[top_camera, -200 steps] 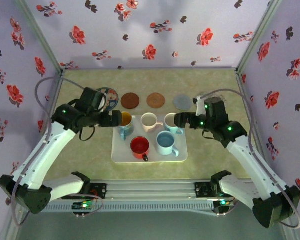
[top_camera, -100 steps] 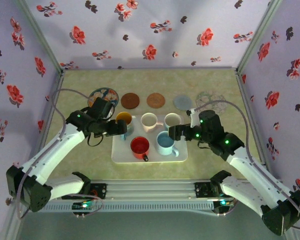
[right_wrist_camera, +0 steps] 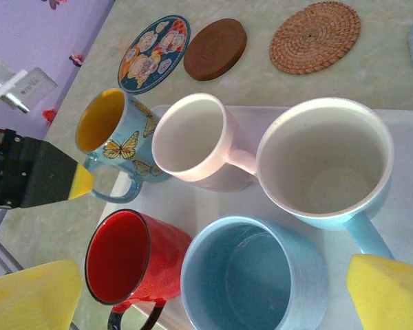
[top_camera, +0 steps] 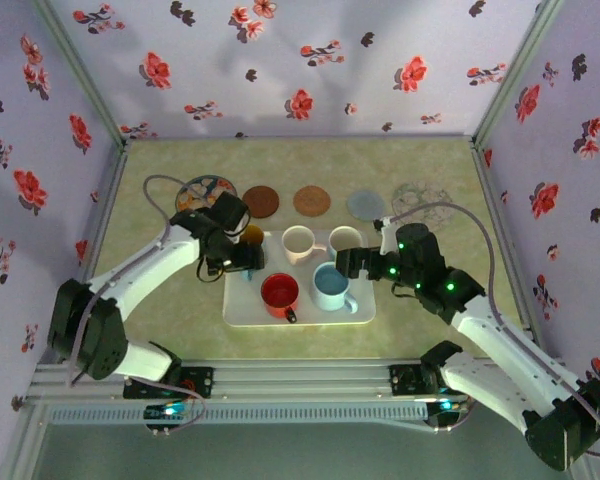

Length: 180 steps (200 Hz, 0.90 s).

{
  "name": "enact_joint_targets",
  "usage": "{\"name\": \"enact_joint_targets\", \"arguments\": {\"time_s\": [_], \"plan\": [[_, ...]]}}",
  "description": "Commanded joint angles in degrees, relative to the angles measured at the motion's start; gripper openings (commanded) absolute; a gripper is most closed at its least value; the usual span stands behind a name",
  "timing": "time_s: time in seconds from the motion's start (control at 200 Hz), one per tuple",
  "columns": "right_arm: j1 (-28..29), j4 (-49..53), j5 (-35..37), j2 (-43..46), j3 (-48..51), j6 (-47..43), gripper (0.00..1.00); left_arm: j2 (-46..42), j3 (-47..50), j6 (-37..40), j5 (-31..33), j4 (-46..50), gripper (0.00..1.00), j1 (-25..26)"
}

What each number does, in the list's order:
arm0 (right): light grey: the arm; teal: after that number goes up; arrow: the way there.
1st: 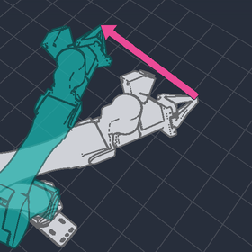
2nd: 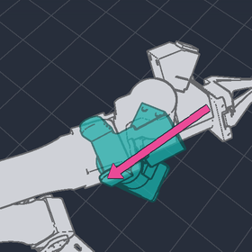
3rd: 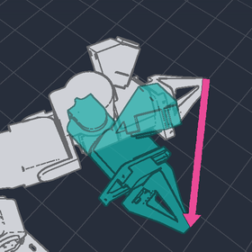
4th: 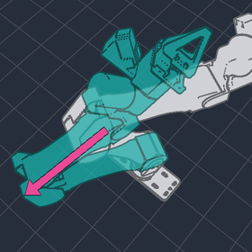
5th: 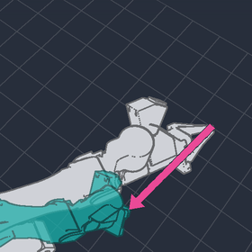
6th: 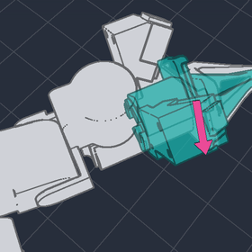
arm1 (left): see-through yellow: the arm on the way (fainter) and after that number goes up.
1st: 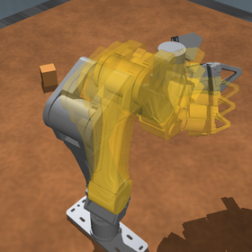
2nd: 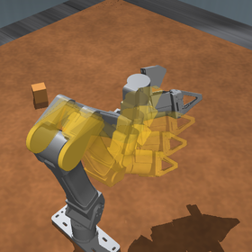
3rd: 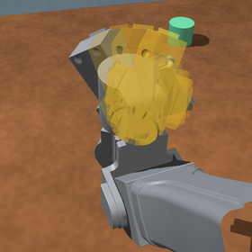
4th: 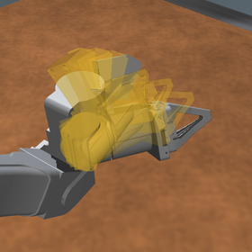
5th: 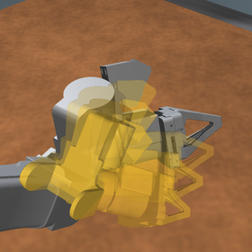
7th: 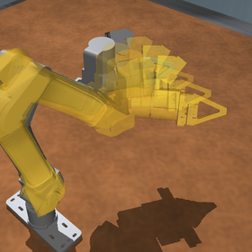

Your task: Place the cup by the coaster

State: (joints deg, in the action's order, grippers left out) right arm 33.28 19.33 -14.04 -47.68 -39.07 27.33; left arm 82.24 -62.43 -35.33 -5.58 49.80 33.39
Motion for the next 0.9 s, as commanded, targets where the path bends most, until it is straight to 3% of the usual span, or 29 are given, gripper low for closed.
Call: {"name": "enact_joint_targets", "arguments": {"time_s": [0.0,0.62,0.895], "plan": [[0.5,-2.0,2.2,1.2,0.8,1.0,1.00,1.3,-2.2,2.3,1.1,0.8,0.76,0.5],[0.5,-2.4,3.2,-2.2,-0.1,-0.4,1.00,6.3,-2.6,2.8,6.6,-2.3,0.54,0.5],[0.5,-2.7,3.1,-2.9,0.5,-1.0,1.00,6.4,-1.6,2.6,6.6,-4.2,0.51,0.5]]}}
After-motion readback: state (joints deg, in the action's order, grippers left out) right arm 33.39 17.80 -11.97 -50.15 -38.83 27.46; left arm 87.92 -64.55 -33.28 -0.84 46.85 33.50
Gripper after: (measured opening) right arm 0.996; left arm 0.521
